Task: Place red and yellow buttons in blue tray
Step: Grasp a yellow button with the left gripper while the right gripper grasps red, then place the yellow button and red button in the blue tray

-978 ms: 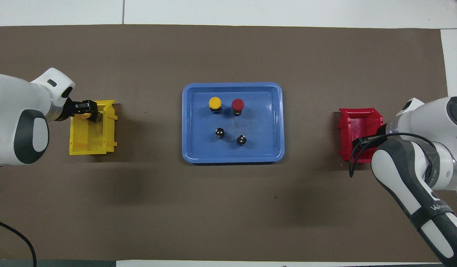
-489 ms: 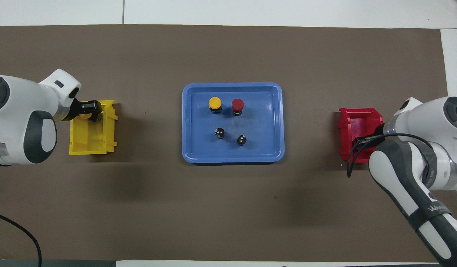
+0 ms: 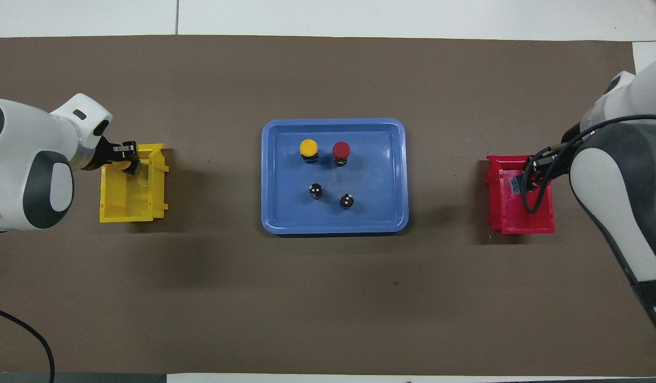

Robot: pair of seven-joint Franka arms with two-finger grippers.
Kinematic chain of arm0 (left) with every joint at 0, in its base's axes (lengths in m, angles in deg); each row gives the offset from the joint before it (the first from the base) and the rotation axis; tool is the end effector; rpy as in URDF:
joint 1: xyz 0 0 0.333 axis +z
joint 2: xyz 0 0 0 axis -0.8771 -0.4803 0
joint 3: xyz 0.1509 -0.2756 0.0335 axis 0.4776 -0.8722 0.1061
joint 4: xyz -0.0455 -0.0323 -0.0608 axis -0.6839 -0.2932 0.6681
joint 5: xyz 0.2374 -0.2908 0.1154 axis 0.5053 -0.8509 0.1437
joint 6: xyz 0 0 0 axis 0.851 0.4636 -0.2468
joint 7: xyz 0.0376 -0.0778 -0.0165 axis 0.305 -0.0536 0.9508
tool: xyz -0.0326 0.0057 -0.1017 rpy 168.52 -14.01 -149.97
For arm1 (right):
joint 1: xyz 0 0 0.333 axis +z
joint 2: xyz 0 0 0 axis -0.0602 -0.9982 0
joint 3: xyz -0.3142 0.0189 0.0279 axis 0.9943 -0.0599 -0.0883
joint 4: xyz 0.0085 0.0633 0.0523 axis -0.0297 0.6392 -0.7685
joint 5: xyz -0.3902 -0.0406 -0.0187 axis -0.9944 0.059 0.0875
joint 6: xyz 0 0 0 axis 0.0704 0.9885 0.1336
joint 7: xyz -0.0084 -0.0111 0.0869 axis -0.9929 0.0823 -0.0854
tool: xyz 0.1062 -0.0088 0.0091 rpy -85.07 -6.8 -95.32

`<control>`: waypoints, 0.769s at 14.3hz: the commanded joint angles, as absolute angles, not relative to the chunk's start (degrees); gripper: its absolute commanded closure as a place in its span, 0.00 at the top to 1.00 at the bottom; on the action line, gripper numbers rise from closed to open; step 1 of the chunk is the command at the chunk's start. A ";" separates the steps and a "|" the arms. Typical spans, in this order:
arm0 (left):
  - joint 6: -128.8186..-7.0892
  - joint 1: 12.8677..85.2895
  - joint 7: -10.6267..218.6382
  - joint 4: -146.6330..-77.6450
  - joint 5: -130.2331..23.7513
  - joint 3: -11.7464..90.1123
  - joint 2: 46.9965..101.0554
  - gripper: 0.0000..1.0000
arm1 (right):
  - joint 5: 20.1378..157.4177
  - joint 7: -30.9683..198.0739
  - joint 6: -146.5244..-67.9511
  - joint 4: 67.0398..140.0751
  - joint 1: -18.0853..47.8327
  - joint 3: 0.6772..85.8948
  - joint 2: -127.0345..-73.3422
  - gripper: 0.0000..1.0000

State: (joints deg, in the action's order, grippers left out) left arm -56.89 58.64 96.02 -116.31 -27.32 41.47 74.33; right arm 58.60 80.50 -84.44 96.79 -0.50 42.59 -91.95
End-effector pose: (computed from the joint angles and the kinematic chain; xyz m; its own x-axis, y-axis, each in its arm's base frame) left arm 0.5958 -0.0347 0.3911 0.9951 0.0639 0.0751 0.0639 -0.9980 0.0016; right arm 0.5813 0.0373 0.5064 0.9751 0.1563 -0.1576 0.1522 -0.9876 -0.0376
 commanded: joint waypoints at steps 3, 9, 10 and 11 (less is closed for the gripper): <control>-36.35 52.79 108.02 -97.17 -31.70 40.72 74.07 0.05 | 56.26 61.27 -83.69 79.49 14.93 42.40 -105.81 0.01; -53.29 38.73 126.07 -101.72 -35.22 40.72 69.69 0.02 | 53.45 49.10 -90.62 67.20 22.35 42.31 -120.27 0.01; -55.93 37.49 127.31 -102.77 -35.22 40.72 68.72 0.02 | 53.27 49.19 -90.71 67.74 21.82 42.40 -120.27 0.01; -57.35 37.13 127.76 -103.22 -35.22 40.72 68.10 0.02 | 53.27 49.36 -91.58 68.27 20.60 42.40 -120.27 0.01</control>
